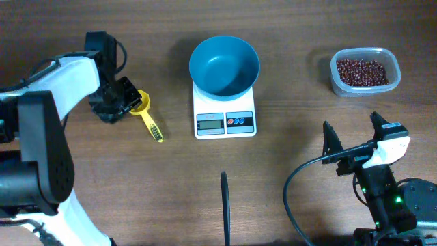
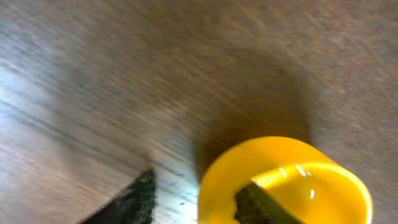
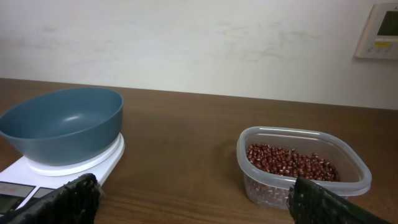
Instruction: Scoop item into bowl and weigh 50g on scale
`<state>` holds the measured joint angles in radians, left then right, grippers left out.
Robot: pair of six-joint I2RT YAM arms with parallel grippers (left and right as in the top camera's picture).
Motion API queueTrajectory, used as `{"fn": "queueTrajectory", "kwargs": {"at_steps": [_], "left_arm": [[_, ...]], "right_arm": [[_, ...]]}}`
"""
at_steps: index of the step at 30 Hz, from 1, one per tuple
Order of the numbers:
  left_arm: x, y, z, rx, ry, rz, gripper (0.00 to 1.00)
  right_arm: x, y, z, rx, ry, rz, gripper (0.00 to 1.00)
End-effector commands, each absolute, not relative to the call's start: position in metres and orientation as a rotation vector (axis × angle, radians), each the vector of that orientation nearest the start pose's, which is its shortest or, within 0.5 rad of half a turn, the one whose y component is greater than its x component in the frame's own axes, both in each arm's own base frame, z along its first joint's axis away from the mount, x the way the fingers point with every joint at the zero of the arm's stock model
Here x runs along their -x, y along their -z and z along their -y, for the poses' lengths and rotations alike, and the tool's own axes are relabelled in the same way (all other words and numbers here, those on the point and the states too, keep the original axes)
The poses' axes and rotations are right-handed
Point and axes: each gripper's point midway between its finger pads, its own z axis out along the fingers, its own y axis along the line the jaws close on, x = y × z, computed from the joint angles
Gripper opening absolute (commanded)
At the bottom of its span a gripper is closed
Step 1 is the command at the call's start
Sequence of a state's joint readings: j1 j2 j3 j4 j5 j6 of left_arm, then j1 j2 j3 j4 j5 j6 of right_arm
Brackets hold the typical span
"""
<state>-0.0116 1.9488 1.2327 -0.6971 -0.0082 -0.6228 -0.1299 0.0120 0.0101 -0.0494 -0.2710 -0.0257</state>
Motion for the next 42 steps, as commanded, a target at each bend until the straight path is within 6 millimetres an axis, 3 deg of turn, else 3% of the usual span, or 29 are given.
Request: {"fn": "queueTrajectory", "kwargs": {"at_steps": [1,8,14,16,18,21,23,25,27,29,30,33,35,38,39,42], "left_arm": [[-0.386,0.007,0.013,0.875,0.083,-2.858,0.29],[-0.387,0.007,0.008,0.874,0.048,-2.845,0.0],[-0.383,0.003,0.007,0.9,0.044,-2.847,0.0],[-0.376,-0.019,0.005,1.007,0.033,-2.812,0.0],[-0.362,-0.057,-0.007,1.147,-0.046,-2.721,0.0],[-0.32,-0.128,-0.014,1.478,-0.011,-2.489,0.0],[-0.3,-0.157,-0.01,1.602,0.078,-2.382,0.0],[-0.288,-0.187,-0.004,1.53,0.189,-2.353,0.0],[-0.275,-0.201,-0.009,1.54,0.19,-2.3,0.0],[-0.258,-0.2,0.0,1.706,0.245,-2.269,0.0],[-0.24,-0.194,0.012,1.814,0.274,-2.328,0.0],[-0.212,-0.18,0.027,1.904,0.271,-2.459,0.0],[-0.204,-0.171,0.03,1.842,0.254,-2.553,0.0],[-0.197,-0.173,0.045,1.72,0.361,-2.701,0.0],[-0.184,-0.173,0.048,1.76,0.345,-2.744,0.0],[-0.186,-0.172,0.048,1.759,0.34,-2.742,0.0]], "right_arm": [[-0.244,-0.162,-0.017,0.13,-0.112,-1.62,0.99],[-0.244,-0.162,-0.017,0.13,-0.112,-1.62,0.99],[-0.244,-0.162,-0.017,0.13,-0.112,-1.62,0.99],[-0.244,-0.162,-0.017,0.13,-0.112,-1.62,0.99],[-0.244,-0.162,-0.017,0.13,-0.112,-1.62,0.99],[-0.244,-0.162,-0.017,0.13,-0.112,-1.62,0.99],[-0.244,-0.162,-0.017,0.13,-0.112,-1.62,0.99],[-0.244,-0.162,-0.017,0.13,-0.112,-1.62,0.99],[-0.244,-0.162,-0.017,0.13,-0.112,-1.62,0.99],[-0.244,-0.162,-0.017,0.13,-0.112,-1.62,0.99],[-0.244,-0.162,-0.017,0.13,-0.112,-1.62,0.99],[-0.244,-0.162,-0.017,0.13,-0.112,-1.62,0.99],[-0.244,-0.162,-0.017,0.13,-0.112,-1.62,0.99],[-0.244,-0.162,-0.017,0.13,-0.112,-1.62,0.99],[-0.244,-0.162,-0.017,0.13,-0.112,-1.62,0.99],[-0.244,-0.162,-0.017,0.13,-0.112,-1.62,0.99]]}}
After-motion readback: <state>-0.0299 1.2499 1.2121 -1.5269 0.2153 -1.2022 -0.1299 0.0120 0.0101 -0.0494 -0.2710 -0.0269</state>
